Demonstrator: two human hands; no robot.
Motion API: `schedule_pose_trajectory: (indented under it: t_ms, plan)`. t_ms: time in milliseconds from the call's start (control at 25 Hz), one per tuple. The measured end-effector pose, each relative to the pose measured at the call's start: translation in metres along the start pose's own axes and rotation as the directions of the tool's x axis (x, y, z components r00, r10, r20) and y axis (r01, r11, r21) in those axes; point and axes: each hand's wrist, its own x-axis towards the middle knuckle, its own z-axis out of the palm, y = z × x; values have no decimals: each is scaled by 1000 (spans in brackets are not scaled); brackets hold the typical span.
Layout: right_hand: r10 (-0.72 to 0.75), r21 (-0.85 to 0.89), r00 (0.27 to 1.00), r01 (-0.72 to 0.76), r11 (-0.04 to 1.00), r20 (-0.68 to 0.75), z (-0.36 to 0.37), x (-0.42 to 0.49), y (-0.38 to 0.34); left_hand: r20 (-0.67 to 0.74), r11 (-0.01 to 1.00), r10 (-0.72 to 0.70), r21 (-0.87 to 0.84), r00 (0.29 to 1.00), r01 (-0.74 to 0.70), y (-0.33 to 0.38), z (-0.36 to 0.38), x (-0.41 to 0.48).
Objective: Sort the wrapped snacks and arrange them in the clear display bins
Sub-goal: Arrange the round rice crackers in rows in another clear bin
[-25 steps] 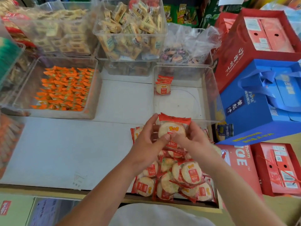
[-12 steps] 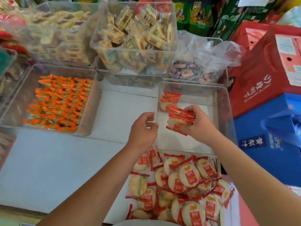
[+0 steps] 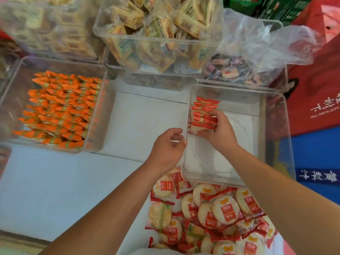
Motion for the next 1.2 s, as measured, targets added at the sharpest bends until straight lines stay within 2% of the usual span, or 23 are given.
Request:
schedule_pose_trajectory:
  t_ms: [160,280,400,520,640,760,880,960,1040,1120,1200]
  plan:
    - [114,107,992,-107,988,-58,5,-5,2,-24,1000,4,-24,1000,-5,-7,-7,-10]
    - [135,115,989,-128,985,-52,-5,-14,-1,-61,1000,-24,-14,998,23,-33,-15,-28]
    - [154,48,985,-151,987,-75,-22,-33,-6,-66,973,-50,220,997,64,-84,-20,-50]
    - [79,4,982,-79,997,-173,-36,-73,-17,64,862,-47,507,997,8,-128,-14,-67]
    - [2,81,979,15,997,-203,-39,-139,-29,99,775,9,628,995,-70,-145,-8,-72]
    - [-40,180,994,57,982,-97,-29,-205,-37,49,709,79,699,996,-90,-137,-7,-74]
    - [-13,280,1000,14,960,-4,-12,-246,-27,12,807,113,582,994,-99,-124,-13,-85]
    - [35,329,998,-52,943,57,-1,-264,-17,-42,923,101,378,994,-78,-112,-20,-107]
    - [60,358,993,-92,929,98,8,-278,-10,-110,995,53,84,992,-44,-98,-23,-134]
    - [66,351,989,-110,930,135,15,-287,-7,-84,972,-76,-229,994,55,-84,-21,-166]
    - [83,450,976,-167,877,201,18,-293,-8,40,899,-127,-418,991,132,-74,-16,-195]
